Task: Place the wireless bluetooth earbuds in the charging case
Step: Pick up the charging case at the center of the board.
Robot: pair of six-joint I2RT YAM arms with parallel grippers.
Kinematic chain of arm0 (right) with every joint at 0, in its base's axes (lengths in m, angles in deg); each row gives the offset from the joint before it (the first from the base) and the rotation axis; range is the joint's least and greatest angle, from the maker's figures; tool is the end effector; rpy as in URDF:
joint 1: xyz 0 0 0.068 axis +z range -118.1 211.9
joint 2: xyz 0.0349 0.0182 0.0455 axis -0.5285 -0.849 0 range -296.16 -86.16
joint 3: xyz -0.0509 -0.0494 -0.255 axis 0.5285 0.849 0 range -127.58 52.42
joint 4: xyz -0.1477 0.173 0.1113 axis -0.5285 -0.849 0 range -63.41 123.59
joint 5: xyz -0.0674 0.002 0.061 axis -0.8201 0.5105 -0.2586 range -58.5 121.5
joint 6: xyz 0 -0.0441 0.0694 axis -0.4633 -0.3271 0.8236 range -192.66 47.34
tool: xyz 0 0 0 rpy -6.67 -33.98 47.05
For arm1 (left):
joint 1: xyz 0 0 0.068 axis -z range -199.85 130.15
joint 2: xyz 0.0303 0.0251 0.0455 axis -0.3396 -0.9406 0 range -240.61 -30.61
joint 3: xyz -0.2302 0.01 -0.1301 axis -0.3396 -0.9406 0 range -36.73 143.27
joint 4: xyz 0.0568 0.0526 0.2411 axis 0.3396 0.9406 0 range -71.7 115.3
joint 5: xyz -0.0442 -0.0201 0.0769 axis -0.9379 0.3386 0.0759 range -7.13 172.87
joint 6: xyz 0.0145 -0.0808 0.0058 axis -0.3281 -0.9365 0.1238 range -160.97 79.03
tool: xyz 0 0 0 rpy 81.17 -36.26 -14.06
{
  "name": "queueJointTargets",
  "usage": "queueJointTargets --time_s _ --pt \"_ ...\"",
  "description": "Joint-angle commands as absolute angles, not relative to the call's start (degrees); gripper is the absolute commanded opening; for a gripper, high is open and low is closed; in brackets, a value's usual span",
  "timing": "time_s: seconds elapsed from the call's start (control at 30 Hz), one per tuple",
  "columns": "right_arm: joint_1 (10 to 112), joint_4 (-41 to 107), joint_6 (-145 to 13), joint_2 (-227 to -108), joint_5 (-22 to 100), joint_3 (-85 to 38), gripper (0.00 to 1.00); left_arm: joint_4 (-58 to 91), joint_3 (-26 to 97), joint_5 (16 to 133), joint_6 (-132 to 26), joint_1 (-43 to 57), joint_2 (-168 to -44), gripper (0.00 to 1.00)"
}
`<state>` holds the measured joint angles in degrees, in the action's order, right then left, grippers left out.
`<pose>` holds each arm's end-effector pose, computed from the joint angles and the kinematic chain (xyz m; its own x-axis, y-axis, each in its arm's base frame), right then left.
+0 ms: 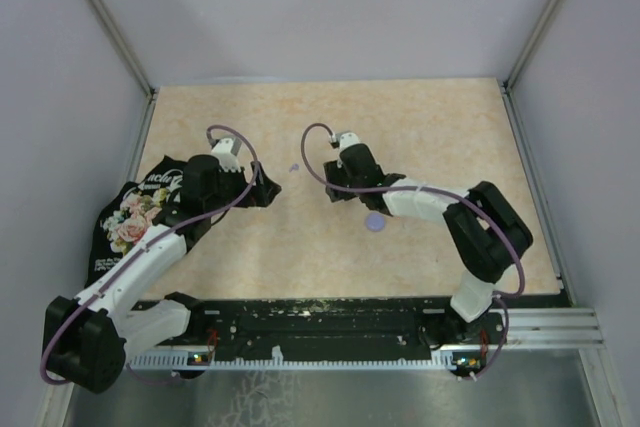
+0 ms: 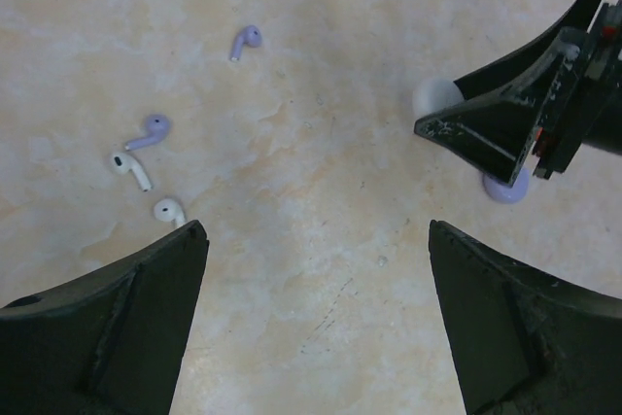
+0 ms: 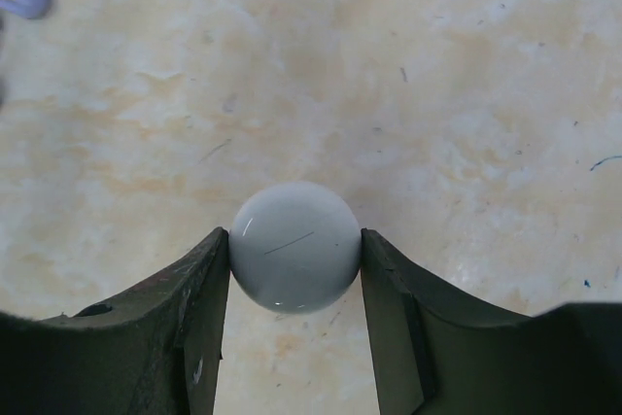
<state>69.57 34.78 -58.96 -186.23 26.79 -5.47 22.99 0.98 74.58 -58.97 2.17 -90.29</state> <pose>0.3122 0.2334 0.1557 -0.6371 -0.1936 -0.7461 -0.4209 0.8982 0.1263 0.2390 -0.1078 0.2364 -0.5470 -0.1085 -0.8301 0.3380 0.8785 -0.3376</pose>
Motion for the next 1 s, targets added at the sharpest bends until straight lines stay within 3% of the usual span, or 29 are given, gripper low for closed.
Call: queueJointTargets --time_s 0.0,0.27,0.53,0.97 --pt "74.11 49.5 -59.38 -176.79 25.67 0.4 0.27 19.08 3.27 68.27 -65.73 1.16 -90.17 0.98" --pt "82.05 69.83 -67.37 -169.01 24.65 11.96 0.26 15.77 4.31 59.28 -71.68 -0.29 -90.6 0.92" --pt "85.86 85.02 -72.61 -166.69 25.84 16.93 0.24 11.64 4.01 49.02 -75.15 -0.25 -91.78 0.78" --pt "87.1 90.17 -74.67 -166.68 29.69 17.17 0.24 7.37 3.87 41.93 -78.04 -0.17 -94.88 0.57"
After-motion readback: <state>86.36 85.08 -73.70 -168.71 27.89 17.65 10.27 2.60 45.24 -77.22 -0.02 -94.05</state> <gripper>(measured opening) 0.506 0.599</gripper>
